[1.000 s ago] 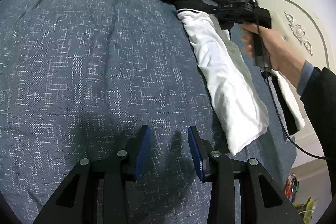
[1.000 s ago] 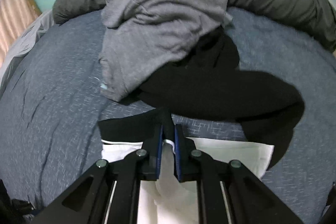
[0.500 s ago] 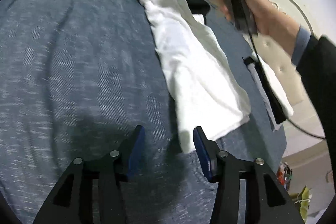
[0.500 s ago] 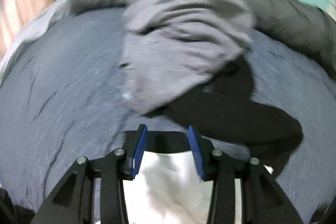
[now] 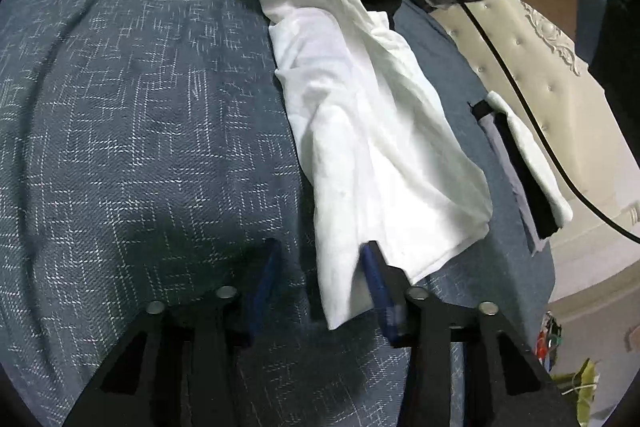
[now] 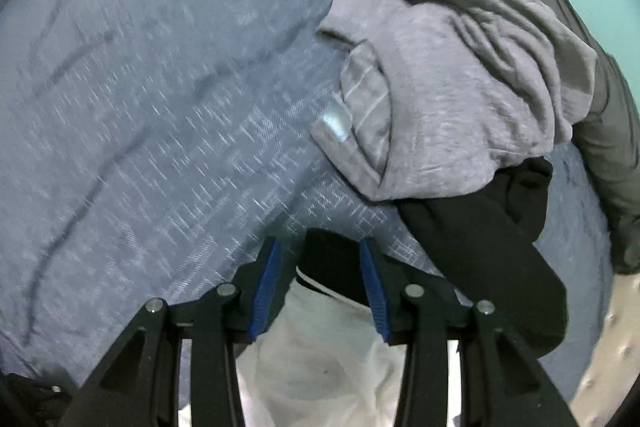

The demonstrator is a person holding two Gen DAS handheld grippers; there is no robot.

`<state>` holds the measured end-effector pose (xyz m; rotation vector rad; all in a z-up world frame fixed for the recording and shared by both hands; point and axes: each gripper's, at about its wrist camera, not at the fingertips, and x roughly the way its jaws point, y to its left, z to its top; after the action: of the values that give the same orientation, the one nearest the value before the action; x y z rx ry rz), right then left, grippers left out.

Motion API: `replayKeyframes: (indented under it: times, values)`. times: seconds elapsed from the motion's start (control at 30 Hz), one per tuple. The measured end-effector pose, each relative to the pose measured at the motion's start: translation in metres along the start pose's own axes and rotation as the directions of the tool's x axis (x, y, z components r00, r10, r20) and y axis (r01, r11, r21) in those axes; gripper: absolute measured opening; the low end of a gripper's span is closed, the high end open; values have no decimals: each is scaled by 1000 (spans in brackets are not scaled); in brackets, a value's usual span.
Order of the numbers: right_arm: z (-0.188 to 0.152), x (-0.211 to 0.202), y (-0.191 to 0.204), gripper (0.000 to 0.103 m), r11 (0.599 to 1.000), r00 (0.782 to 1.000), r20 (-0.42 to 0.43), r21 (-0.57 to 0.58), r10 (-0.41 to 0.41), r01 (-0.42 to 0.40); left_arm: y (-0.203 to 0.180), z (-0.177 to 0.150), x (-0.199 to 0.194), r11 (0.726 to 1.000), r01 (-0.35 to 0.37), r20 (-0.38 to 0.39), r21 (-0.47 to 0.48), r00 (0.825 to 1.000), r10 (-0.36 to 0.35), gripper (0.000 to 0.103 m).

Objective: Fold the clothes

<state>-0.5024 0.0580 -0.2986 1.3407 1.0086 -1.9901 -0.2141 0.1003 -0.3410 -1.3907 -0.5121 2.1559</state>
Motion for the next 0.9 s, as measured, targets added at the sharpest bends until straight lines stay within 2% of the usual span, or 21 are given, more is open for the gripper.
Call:
replayKeyframes:
  times: [0.03,0.07,0.1,0.13,0.23,0.43,0.6,0.67,0.8,0.9]
  values:
    - [0,3,2,42,1000,1000,-5,-10,-8,8,1,-1,1,1000,2,-5,1,1000,-2,31]
    - [0,5,3,41,1000,1000,-7,-19,-8,8,1,-2,2,1000,4,-9,2,1000,-4,21]
    - [-1,7,4,35,1000,1000,-12,-30,-8,8,2,-3,3,1000,6,-14,3,1000,-6,17]
    - [-3,8,4,17,999,1000,-9,-33,-10,9,2,-4,4,1000,8,-20,5,1000,-8,16]
    - [-7,1,-3,8,1000,1000,27,-15,-15,15,2,-4,5,1000,14,-23,10,1000,-14,8]
    - [-9,-19,-32,6,994,992,123,108,-3,-11,-2,-5,8,1000,18,-21,20,1000,-17,5]
    - [-3,-29,-63,6,964,985,172,262,-11,-35,0,-8,10,1000,21,-23,17,1000,-21,5]
    - [3,-29,-75,6,951,983,182,308,-28,-30,1,-9,10,1000,25,-24,11,999,-25,5]
    - [18,-17,-74,5,937,985,166,348,-46,-15,0,-10,12,1000,27,-28,12,999,-27,5]
    - [17,-16,-74,5,928,984,167,373,-63,-4,-1,-11,14,1000,29,-30,9,999,-29,5]
